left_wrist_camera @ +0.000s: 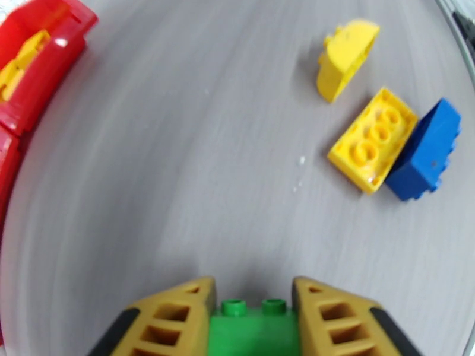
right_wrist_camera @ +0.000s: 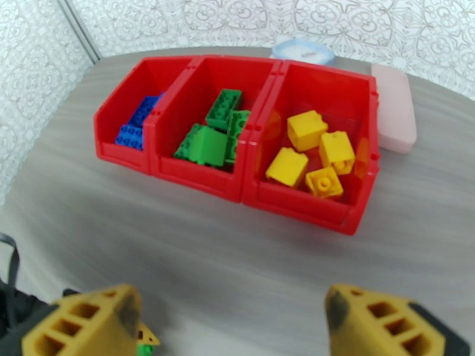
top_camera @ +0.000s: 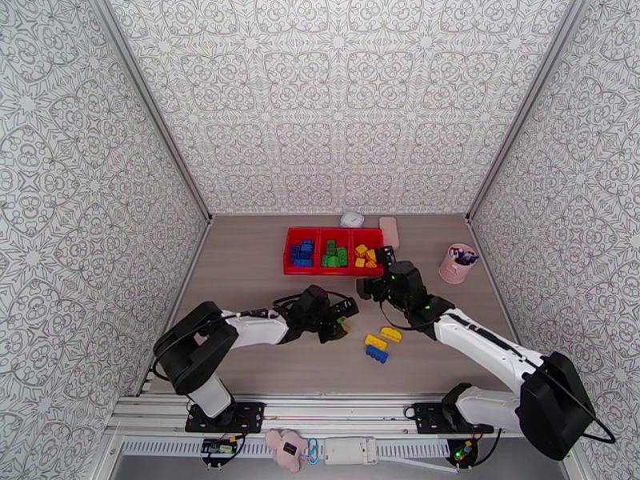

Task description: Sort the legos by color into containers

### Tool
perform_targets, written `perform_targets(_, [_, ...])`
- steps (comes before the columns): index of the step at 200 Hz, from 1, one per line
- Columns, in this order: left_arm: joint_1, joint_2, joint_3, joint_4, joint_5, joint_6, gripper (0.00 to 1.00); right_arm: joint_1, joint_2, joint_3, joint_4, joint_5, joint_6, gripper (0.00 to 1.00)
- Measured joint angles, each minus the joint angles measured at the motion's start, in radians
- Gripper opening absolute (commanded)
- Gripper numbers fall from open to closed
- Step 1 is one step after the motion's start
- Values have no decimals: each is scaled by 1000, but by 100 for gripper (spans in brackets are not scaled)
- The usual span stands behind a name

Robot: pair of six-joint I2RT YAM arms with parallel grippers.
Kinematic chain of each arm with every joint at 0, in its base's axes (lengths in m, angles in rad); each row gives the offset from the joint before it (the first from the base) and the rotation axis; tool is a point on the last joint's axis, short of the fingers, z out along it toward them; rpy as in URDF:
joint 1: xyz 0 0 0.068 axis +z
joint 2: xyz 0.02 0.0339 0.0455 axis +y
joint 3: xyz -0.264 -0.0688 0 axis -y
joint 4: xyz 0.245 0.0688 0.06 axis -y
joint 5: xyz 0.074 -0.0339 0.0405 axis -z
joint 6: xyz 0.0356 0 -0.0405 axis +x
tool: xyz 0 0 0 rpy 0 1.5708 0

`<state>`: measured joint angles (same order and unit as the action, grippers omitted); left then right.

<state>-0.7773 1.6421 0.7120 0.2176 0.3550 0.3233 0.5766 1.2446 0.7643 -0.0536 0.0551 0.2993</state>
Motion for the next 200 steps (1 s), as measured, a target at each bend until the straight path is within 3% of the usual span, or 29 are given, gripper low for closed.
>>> perform_targets(49, [34,-117,-55,132,-8,-78,20,0,-22,-19,-1,-48,18,86])
perform_targets(129, [61,-287,-89,161,-23,-157,14,18,-39,-38,0,-114,-18,88])
perform_targets(200, [76,-346,4,29,-227,-303,12,83,-47,-63,68,-145,-43,89])
